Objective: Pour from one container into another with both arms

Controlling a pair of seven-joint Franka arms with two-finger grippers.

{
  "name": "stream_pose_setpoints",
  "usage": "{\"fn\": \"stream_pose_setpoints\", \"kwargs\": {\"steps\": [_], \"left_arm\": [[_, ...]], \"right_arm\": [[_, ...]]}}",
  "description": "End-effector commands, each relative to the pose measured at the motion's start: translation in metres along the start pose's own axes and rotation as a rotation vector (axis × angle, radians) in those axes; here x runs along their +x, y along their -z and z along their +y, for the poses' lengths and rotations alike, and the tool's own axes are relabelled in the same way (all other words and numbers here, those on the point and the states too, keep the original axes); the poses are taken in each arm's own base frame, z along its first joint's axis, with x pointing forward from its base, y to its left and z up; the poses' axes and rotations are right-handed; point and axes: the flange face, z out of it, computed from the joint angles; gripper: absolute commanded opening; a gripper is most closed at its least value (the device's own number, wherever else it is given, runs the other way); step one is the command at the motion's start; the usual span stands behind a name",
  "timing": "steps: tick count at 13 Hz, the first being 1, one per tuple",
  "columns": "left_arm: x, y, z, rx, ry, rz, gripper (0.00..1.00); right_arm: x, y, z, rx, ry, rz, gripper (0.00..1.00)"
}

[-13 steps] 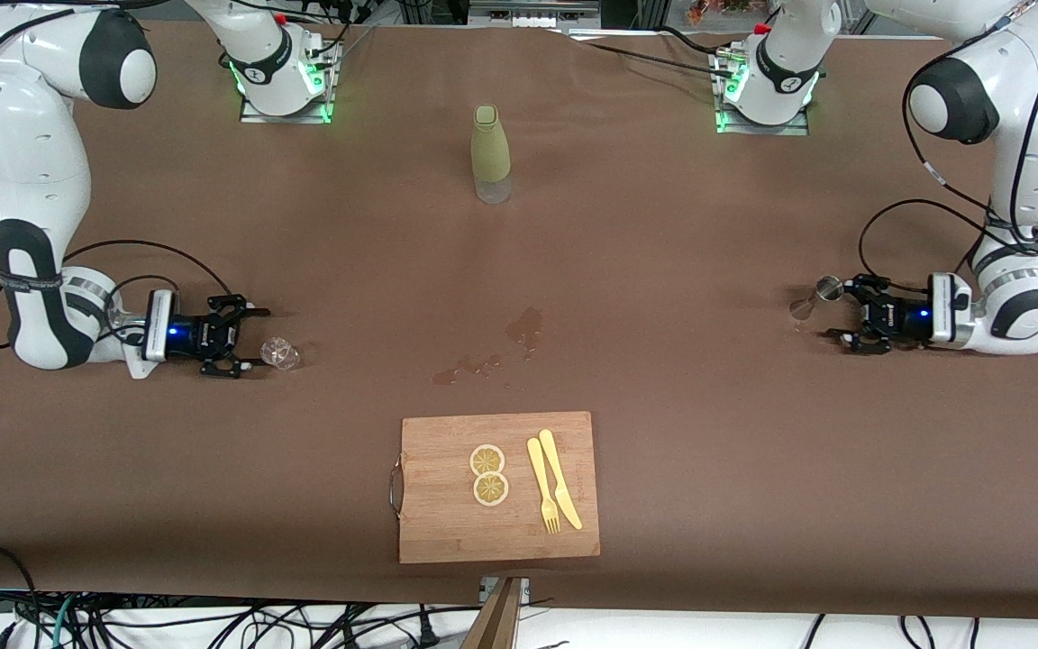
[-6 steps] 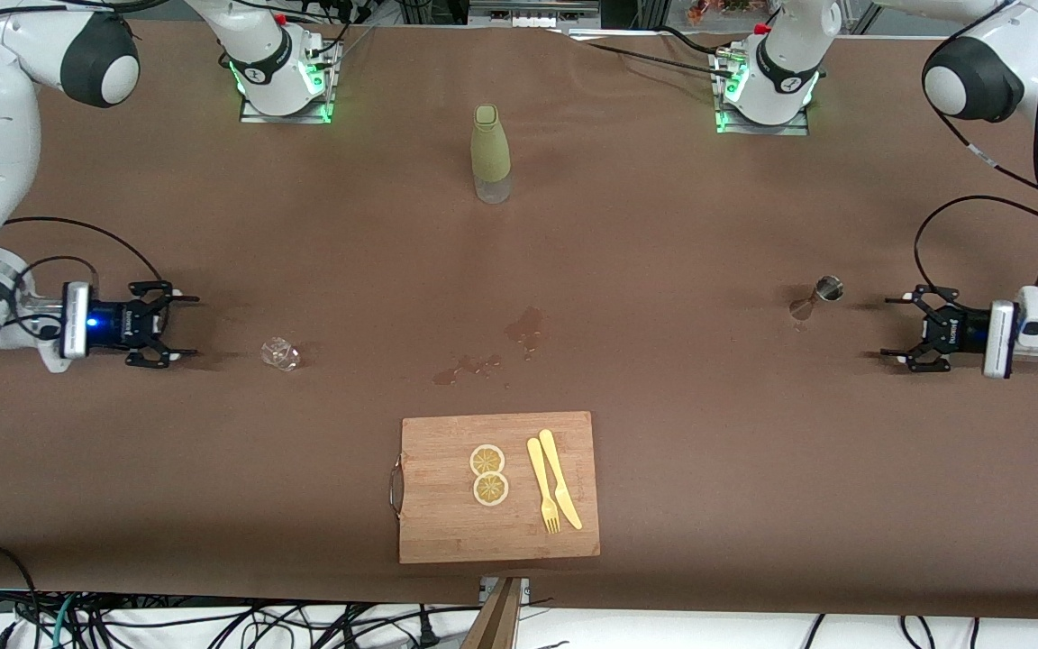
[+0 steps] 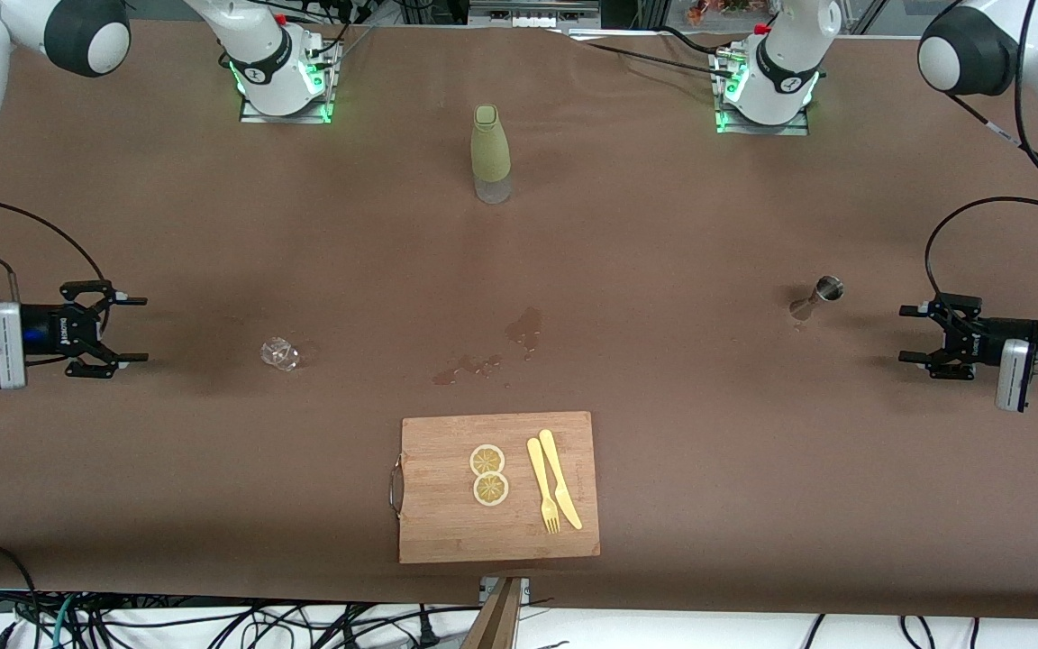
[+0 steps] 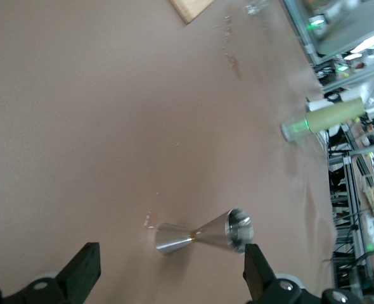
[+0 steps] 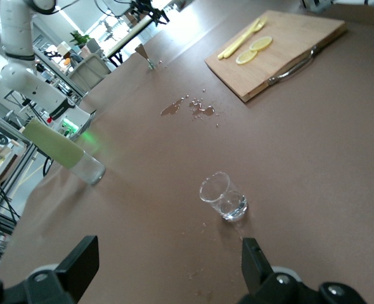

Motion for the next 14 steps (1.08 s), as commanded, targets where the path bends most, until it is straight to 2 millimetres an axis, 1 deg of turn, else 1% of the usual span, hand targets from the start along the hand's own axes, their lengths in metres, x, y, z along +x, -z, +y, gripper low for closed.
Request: {"fn": "stream_pose_setpoints", "kwargs": {"steps": [1,2,3,4,5,6,8,9,10,11,12,14], "left_arm": [[0.026,0.013,0.035,0.067,0.143,-0.087,1.0],[0.04,0.016,0.051,0.096,0.189,-0.117,1.0],[0.055,0.023,0.072,0.132,0.25,-0.135,1.0],[0.073,0.026,0.094,0.166,0.311,-0.15,1.0],[0.09,0.024,0.115,0.196,0.372,-0.168,1.0],[0.108,0.02,0.135,0.228,0.436,-0.189,1.0],[0.142,0.011,0.18,0.315,0.522,-0.236,1.0],[0.156,0.01,0.202,0.37,0.505,-0.271,1.0],[0.166,0.015,0.219,0.444,0.464,-0.285,1.0],[0.175,0.026,0.24,0.552,0.421,-0.296,1.0],[0.182,0.03,0.249,0.631,0.384,-0.312,1.0],[0.187,0.046,0.269,0.694,0.353,-0.269,1.0]], "right_arm": [[0.028,0.013,-0.027,-0.032,-0.145,-0.097,1.0],[0.05,0.019,-0.044,-0.073,-0.182,-0.152,1.0],[0.063,0.035,-0.065,-0.155,-0.254,-0.231,1.0],[0.081,0.041,-0.085,-0.206,-0.318,-0.292,1.0],[0.101,0.04,-0.106,-0.247,-0.377,-0.339,1.0],[0.111,0.043,-0.122,-0.296,-0.447,-0.381,1.0],[0.129,0.042,-0.155,-0.387,-0.563,-0.421,1.0],[0.138,0.041,-0.171,-0.445,-0.617,-0.456,1.0],[0.147,0.036,-0.184,-0.478,-0.67,-0.472,1.0],[0.151,0.037,-0.199,-0.526,-0.745,-0.471,1.0],[0.161,0.031,-0.211,-0.592,-0.794,-0.497,1.0],[0.184,0.01,-0.24,-0.761,-0.831,-0.569,1.0]]}}
